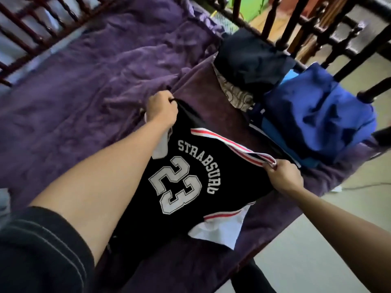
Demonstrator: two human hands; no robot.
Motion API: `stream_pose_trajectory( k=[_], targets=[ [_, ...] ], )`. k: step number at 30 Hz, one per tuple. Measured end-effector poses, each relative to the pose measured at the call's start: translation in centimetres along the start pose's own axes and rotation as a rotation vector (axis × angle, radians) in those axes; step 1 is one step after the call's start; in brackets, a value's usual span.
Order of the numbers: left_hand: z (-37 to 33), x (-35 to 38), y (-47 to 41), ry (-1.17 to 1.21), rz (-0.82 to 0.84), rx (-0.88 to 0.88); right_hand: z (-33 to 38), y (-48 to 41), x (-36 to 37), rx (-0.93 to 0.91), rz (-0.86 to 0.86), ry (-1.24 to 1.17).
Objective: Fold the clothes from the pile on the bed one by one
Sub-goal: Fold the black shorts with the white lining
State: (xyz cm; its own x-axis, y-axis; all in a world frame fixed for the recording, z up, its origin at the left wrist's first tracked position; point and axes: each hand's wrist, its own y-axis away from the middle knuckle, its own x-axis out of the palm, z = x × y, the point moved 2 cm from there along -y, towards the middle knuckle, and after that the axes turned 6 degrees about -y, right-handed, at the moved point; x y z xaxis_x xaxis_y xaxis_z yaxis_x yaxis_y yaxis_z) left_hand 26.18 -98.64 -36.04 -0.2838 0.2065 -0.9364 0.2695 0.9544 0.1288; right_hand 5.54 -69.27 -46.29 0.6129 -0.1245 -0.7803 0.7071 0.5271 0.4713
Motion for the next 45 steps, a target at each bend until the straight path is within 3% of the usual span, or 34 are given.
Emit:
stream_pose_trajectory(
  k=[3,5,9,14,16,19,22,25,27,32,36,39,42,45],
  targets=[
    [-1.5,4.1,-1.6,0.088,0.115,0.116,-1.0,-2.8,0.5,0.005,0.030,0.129],
    [-0.6,5.3,-1.9,0.132,0.146,0.096,-0.5,-3.4,0.8,-0.084,0.001,0.244],
    [5.9,4.8,0.9,0.099,0.128,-0.087,4.1,-2.4,2.1,-0.391,-0.005,0.317],
    [19.7,3.4,8.9,-0.009,0.170,-0.397,13.5,-0.4,7.4,-0.664,0.312,0.379],
    [25.0,3.4,12.3,-0.050,0.216,-0.553,16.7,-0.3,10.2,-0.670,0.398,0.387],
    [31.5,4.5,15.3,-0.065,0.221,-0.719,20.7,-1.8,14.6,-0.722,0.361,0.394],
    [35.8,6.7,15.8,-0.012,0.142,-0.797,23.5,-4.6,18.2,-0.725,0.251,0.460],
    [37.3,9.6,15.3,0.122,0.185,-0.793,24.8,-6.6,20.4,-0.714,0.190,0.554],
    [37.4,10.9,15.0,0.134,0.138,-0.762,25.6,-7.6,20.7,-0.664,0.153,0.430],
    [39.6,8.3,12.1,0.141,-0.256,-0.813,31.0,-9.7,19.8,-0.470,0.163,-0.171],
    [42.3,6.0,7.9,0.344,-0.394,-0.775,35.1,-10.0,20.1,-0.495,0.189,-0.275],
    [42.5,6.4,7.7,0.269,-0.347,-0.769,33.8,-7.7,20.5,-0.598,0.126,-0.101],
    [42.7,8.6,10.7,0.250,-0.311,-0.952,29.9,-3.6,21.6,-0.781,0.097,0.035],
    [42.6,11.3,13.3,0.434,-0.098,-1.212,25.8,-0.5,24.0,-0.821,0.201,0.197]
  ],
)
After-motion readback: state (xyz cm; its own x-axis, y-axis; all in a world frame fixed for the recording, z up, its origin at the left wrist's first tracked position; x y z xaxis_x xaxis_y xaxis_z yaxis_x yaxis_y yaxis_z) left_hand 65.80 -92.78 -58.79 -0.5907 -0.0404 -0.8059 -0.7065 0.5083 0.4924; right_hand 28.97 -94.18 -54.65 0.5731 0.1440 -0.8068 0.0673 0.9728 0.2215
